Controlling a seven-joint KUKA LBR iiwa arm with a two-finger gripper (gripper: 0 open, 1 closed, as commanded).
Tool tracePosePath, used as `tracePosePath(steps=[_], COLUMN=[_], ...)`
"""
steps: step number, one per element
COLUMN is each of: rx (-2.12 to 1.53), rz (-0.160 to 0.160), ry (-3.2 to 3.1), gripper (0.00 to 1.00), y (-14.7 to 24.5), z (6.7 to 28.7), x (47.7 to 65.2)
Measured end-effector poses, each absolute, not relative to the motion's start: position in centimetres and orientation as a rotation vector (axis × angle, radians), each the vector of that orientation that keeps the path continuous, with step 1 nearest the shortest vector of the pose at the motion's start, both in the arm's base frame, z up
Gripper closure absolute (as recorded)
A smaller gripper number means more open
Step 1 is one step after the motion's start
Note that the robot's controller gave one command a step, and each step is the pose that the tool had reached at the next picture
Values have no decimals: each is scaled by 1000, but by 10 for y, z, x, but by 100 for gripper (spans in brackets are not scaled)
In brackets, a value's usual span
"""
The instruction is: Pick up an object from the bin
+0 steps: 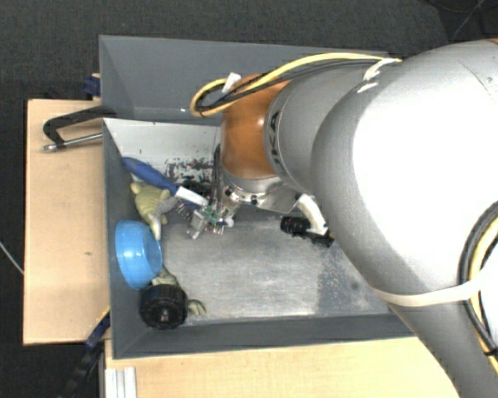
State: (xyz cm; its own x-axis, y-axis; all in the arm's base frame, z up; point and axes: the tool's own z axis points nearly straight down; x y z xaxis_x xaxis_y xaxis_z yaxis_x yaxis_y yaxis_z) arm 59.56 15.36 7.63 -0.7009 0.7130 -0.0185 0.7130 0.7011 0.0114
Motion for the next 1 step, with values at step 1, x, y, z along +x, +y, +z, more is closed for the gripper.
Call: tracePosePath(steps=[1], rx=[1208], rz=[9], ry=[2892], gripper=[100], y=[154], z=[192], x=[598])
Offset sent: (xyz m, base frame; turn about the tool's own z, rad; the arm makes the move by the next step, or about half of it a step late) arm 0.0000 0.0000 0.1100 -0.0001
